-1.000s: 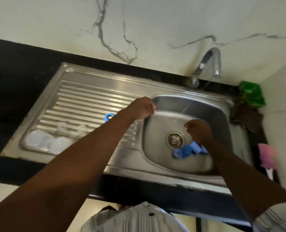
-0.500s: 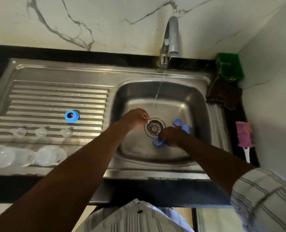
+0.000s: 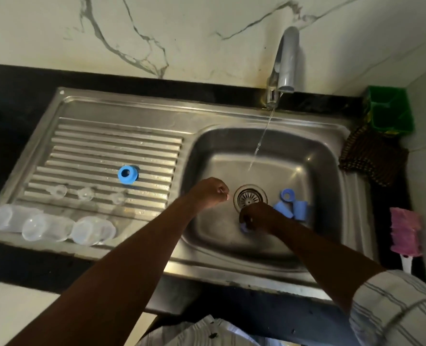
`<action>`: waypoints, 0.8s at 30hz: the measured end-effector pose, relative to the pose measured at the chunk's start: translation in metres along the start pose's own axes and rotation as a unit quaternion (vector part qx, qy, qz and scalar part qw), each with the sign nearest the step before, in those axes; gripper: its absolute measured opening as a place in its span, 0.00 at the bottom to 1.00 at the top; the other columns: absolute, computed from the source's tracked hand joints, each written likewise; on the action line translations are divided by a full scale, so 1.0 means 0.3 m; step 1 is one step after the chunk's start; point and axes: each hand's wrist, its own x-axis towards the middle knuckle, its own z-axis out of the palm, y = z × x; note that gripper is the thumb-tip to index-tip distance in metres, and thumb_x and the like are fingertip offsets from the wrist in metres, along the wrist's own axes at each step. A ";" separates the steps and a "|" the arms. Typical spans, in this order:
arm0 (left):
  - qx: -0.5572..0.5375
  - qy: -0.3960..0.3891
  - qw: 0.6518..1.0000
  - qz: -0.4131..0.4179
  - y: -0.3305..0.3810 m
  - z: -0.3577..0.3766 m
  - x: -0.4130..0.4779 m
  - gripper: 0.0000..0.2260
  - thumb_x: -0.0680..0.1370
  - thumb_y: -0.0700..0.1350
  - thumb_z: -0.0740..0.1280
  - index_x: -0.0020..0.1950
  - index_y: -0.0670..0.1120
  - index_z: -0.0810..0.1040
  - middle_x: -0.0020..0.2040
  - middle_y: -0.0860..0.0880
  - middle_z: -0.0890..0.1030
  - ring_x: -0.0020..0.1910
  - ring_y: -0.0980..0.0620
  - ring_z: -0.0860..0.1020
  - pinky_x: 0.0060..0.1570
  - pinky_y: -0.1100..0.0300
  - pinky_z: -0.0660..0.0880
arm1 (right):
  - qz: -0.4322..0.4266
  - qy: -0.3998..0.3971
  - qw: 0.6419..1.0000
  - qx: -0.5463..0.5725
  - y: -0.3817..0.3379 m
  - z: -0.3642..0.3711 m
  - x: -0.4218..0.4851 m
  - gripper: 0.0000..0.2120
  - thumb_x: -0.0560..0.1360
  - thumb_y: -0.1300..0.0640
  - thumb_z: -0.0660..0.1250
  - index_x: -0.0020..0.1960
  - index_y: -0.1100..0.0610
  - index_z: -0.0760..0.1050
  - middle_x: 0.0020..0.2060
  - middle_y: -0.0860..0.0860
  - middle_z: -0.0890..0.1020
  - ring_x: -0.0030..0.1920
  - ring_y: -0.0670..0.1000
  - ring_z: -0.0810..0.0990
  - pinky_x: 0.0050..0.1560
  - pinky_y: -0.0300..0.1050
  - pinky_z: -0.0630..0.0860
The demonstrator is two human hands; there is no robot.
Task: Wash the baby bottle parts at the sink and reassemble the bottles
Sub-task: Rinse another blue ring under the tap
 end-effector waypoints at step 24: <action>-0.435 0.053 0.890 0.124 0.370 -0.146 0.192 0.12 0.77 0.37 0.71 0.61 0.42 0.80 0.53 0.43 0.86 0.53 0.43 0.85 0.55 0.49 0.82 | 0.035 0.409 0.687 0.599 -0.097 -0.550 -0.101 0.14 0.76 0.68 0.69 0.61 0.62 0.79 0.52 0.58 0.86 0.51 0.57 0.85 0.57 0.55 0.81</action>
